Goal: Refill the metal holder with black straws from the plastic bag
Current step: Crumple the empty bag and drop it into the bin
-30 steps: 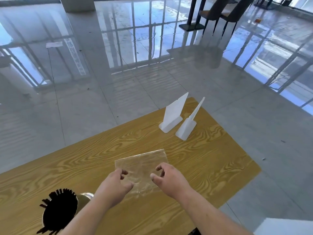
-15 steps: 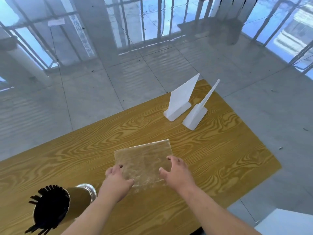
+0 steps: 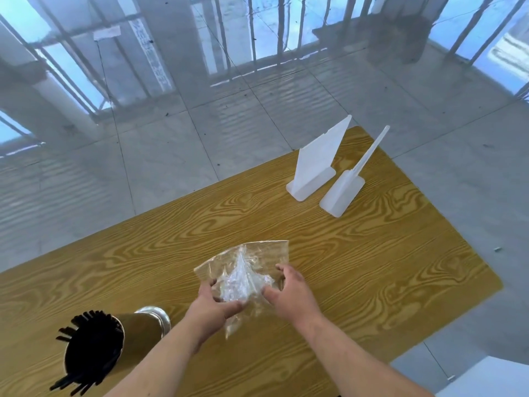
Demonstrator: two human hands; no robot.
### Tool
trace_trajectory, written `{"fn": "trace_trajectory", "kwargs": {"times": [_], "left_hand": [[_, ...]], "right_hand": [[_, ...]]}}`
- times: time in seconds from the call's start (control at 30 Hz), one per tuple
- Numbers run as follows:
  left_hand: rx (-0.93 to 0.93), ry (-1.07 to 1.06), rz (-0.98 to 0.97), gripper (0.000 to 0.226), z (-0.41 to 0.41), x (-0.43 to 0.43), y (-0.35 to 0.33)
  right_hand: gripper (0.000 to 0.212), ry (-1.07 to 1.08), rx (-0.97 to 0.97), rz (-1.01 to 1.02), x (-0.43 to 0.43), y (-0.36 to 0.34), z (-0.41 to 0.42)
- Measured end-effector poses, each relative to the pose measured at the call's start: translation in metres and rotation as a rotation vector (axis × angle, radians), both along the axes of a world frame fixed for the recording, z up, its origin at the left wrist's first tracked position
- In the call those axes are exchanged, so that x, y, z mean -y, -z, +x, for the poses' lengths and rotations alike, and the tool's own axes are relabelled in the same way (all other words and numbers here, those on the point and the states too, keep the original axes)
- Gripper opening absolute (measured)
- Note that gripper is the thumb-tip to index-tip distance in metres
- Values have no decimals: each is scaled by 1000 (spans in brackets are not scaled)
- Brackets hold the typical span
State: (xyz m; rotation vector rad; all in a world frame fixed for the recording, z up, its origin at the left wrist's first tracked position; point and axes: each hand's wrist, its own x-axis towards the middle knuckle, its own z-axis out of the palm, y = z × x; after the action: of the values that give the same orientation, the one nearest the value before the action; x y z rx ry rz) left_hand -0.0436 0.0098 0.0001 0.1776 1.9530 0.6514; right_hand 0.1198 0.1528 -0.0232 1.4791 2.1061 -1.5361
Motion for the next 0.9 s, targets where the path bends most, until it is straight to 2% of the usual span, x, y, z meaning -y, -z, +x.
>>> {"fn": "trace_trajectory", "kwargs": {"times": [0.1, 0.23, 0.3, 0.37, 0.43, 0.53, 0.6, 0.67, 0.8, 0.83, 0.9], "left_hand": [[125, -2, 54, 110, 6, -4, -10], [199, 41, 134, 81, 13, -6, -25], [194, 74, 164, 70, 15, -3, -33], [115, 145, 181, 66, 16, 3, -42], [-12, 230, 178, 56, 16, 9, -53], [-372, 432, 128, 44, 13, 20, -69], [-531, 530, 155, 51, 13, 31, -80], [-583, 513, 254, 63, 16, 44, -91], [-557, 423, 469, 99, 20, 70, -108], [-552, 434, 484, 106, 20, 76, -112], [-527, 490, 483, 113, 20, 85, -122]], "right_hand": [[61, 2, -24, -127, 7, -4, -8], [29, 179, -160, -561, 24, -22, -21], [36, 284, -254, -694, 31, -36, -22], [44, 389, -344, -791, 35, -50, -22], [38, 460, -400, -827, 40, -65, -23], [28, 477, -399, -732, 54, -86, -30], [22, 501, -440, -704, 69, -102, -33], [21, 525, -477, -678, 84, -116, -34], [25, 543, -550, -648, 114, -142, -30], [21, 531, -555, -641, 123, -149, -27], [28, 499, -545, -593, 142, -162, -22]]}}
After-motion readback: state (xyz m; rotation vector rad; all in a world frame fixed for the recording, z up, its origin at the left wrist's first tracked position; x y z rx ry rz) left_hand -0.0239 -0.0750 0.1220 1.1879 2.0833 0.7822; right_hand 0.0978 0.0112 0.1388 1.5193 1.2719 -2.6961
